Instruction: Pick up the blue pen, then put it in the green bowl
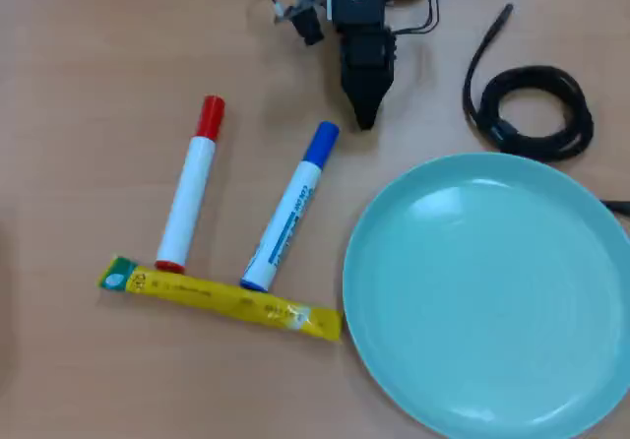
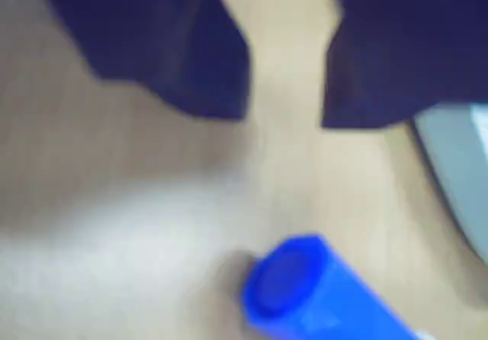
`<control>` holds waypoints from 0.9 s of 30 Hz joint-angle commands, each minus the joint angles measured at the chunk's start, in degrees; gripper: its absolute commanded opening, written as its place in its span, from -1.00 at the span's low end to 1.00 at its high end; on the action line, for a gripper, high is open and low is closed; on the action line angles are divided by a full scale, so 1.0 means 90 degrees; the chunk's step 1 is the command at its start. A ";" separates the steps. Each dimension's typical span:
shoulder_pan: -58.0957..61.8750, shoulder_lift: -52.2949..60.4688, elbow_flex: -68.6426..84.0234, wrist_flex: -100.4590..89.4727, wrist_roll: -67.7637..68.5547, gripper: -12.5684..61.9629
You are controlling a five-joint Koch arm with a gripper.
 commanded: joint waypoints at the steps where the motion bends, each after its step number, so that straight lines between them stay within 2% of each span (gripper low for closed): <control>1: 0.0029 0.0615 0.0479 0.0537 0.0000 -0.53; 13: -0.0078 0.0635 0.0439 0.0518 0.0244 -0.53; 20: -0.1104 0.0635 -0.0322 0.0635 0.1299 -0.53; 27: -0.1182 0.0635 -0.1934 0.3076 0.1426 -0.53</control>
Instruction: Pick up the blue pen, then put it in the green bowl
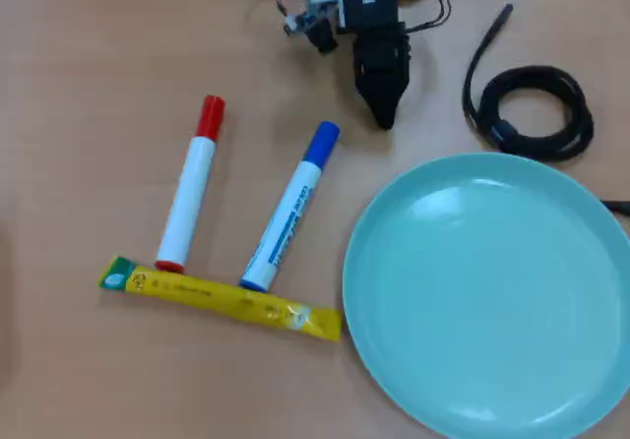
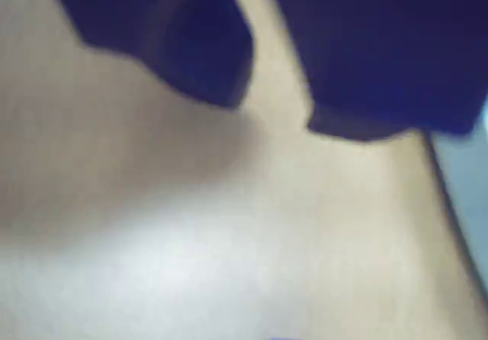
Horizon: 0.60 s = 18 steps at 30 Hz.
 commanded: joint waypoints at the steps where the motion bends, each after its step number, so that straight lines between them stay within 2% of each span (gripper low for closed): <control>1: -0.0078 0.0635 -0.0586 0.1602 0.0088 -0.54; 9: -0.0273 0.0635 -0.2285 0.3340 -0.0400 -0.58; 18: -0.0293 0.0625 -0.5010 0.5928 -0.2471 -0.58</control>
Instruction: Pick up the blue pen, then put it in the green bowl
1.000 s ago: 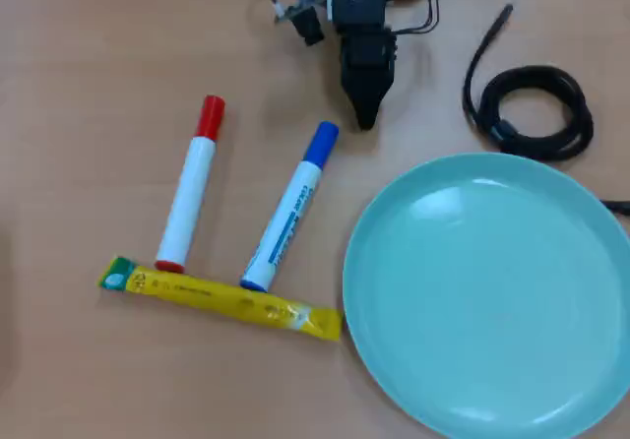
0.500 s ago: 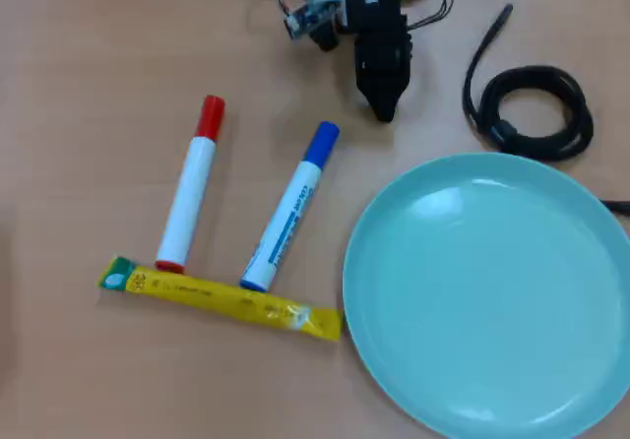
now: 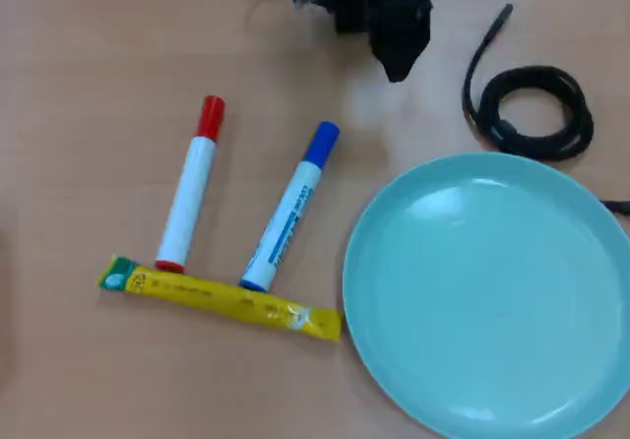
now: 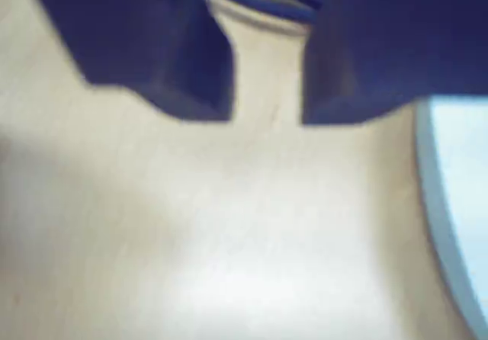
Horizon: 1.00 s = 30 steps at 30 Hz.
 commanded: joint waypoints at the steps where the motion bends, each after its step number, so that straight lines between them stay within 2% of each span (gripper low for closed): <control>1: 0.0010 0.0625 -0.0898 0.0586 -0.0840 -0.58; 12: 0.0742 0.0596 -0.2129 0.1221 -0.3730 -0.57; 17: 0.1123 0.0557 -0.2598 0.1172 -0.4756 -0.47; 24: 0.1826 0.0020 -0.2617 0.0303 -0.6592 -0.38; 30: 0.2139 -0.1162 -0.2744 -0.0283 -0.7031 -0.28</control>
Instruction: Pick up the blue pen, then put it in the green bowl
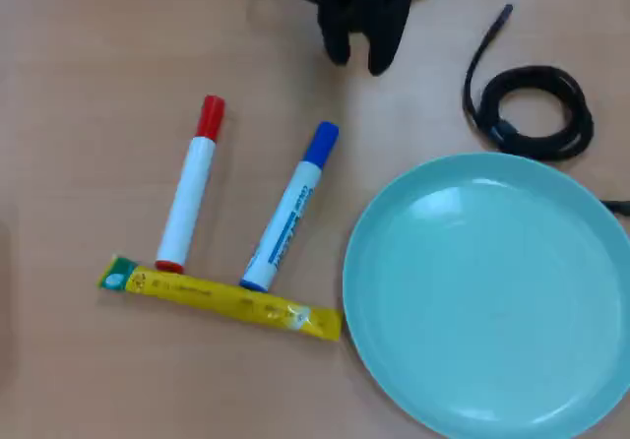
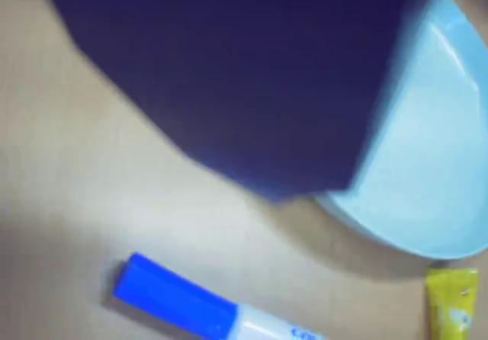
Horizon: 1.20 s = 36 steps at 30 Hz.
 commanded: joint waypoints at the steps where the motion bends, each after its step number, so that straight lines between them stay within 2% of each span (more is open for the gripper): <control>1: 0.0117 -0.0508 -0.0742 -0.0781 -0.0146 -0.27; 7: 0.0420 -0.1953 -0.1113 -0.1309 -0.0254 -0.25; 16: 0.0908 -0.3350 -0.1748 -0.1357 -0.1748 -0.25; 29: 0.1162 -0.4404 -0.2070 -0.1270 -0.2295 -0.24; 36: 0.1396 -0.4814 -0.2139 -0.1270 -0.2578 0.01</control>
